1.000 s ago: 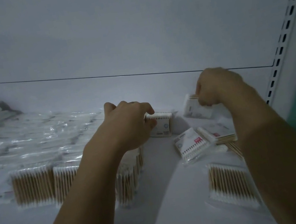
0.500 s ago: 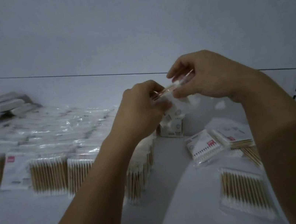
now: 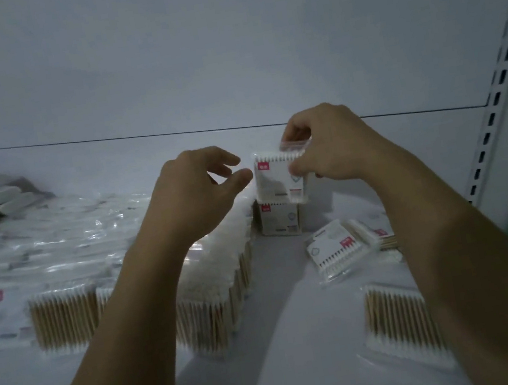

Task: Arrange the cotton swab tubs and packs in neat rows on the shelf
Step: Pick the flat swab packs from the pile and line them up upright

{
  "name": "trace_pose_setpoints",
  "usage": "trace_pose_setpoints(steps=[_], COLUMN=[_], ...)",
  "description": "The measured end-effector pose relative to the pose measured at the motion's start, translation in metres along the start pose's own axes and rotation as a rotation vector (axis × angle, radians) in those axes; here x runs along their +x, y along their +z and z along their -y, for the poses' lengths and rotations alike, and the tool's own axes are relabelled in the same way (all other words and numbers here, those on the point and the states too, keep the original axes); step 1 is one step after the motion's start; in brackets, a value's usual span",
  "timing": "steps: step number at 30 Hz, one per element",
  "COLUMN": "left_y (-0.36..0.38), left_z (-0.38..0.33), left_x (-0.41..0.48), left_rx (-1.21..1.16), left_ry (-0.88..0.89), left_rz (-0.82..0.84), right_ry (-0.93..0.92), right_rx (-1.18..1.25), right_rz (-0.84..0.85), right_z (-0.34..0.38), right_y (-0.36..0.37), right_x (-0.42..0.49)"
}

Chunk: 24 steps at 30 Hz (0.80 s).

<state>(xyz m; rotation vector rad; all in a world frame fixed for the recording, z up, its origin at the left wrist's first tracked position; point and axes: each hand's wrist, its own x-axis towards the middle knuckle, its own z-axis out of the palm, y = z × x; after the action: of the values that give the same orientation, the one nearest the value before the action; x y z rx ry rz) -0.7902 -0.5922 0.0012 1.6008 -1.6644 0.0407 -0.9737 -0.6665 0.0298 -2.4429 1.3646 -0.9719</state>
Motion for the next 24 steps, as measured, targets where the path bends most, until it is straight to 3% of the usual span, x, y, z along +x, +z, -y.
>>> trace_pose_setpoints(steps=[2,9,20,24], left_y=[0.000,0.008,0.011,0.010], left_z=[0.000,0.002,0.004,0.002], left_x=[0.000,-0.004,-0.004,-0.002], left_rx=[0.083,0.255,0.262,0.262], left_ry=[0.023,0.017,0.036,0.048], left_rz=[0.044,0.226,0.287,0.289], right_ry=[0.012,0.056,0.100,0.094], right_rx=[-0.137,-0.271,-0.396,-0.323], right_rz=[0.006,0.196,0.181,0.172], right_z=[-0.004,-0.008,-0.015,-0.018], right_y=[0.005,0.041,0.052,0.053], right_x=[0.003,-0.002,-0.003,-0.001])
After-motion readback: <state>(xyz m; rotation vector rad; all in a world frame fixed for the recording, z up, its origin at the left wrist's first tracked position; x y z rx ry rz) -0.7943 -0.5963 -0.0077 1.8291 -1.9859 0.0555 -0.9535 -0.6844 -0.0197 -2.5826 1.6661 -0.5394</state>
